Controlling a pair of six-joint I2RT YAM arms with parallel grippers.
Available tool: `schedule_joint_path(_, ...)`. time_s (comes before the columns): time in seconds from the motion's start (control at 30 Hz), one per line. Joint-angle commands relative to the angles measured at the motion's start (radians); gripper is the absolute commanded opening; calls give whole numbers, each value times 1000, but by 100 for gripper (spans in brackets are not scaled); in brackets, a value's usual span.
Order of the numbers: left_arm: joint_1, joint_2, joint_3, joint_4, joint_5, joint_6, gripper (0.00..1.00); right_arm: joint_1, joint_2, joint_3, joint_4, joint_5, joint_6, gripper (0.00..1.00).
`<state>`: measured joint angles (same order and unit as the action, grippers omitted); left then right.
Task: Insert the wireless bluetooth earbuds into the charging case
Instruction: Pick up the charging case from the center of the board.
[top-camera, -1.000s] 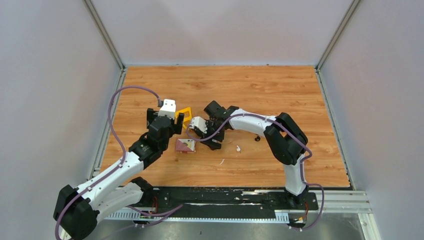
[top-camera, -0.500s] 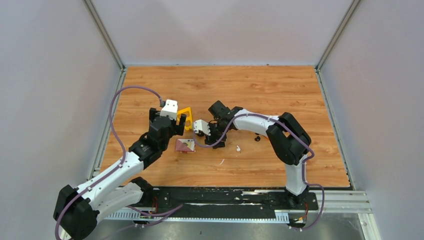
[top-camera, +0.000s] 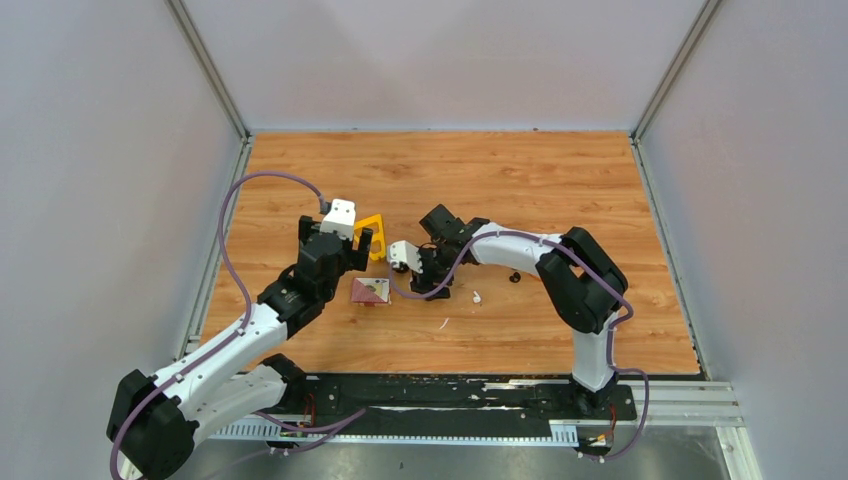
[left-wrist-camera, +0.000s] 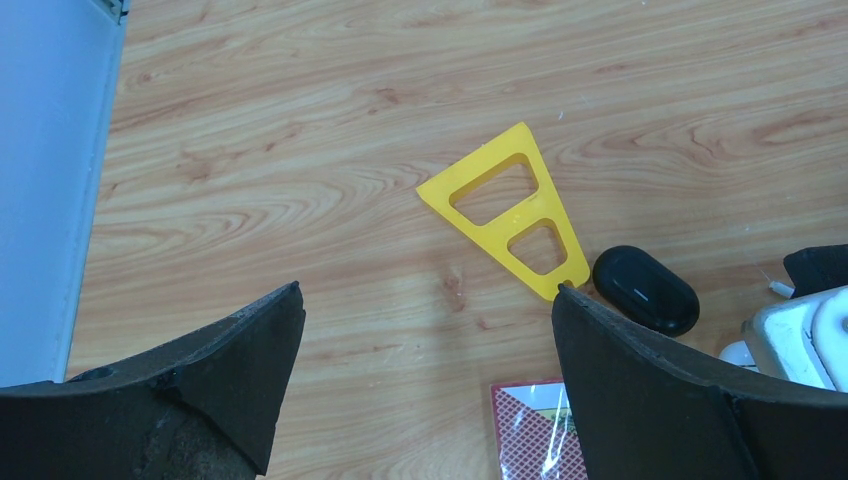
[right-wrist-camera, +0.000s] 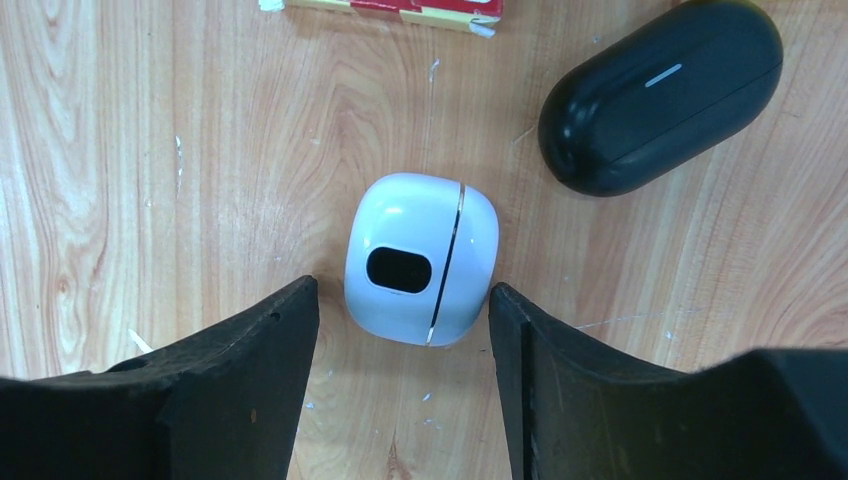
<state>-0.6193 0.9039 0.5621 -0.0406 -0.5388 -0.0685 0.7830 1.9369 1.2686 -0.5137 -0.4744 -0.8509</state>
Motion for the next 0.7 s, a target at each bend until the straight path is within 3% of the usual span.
schedule_joint_path(0.0, 0, -14, 4, 36, 0, 6, 100, 2, 10, 29, 44, -41, 60, 62)
schedule_joint_path(0.3, 0, -9, 3, 36, 14, 2, 100, 7, -13, -27, 122, -9, 120, 58)
schedule_joint_path(0.5, 1, -1, 5, 36, 41, -7, 100, 10, -48, -49, 132, 4, 145, 35)
schedule_joint_path(0.67, 0, 1, 7, 67, 154, -40, 100, 9, -191, -97, 112, 47, 137, 32)
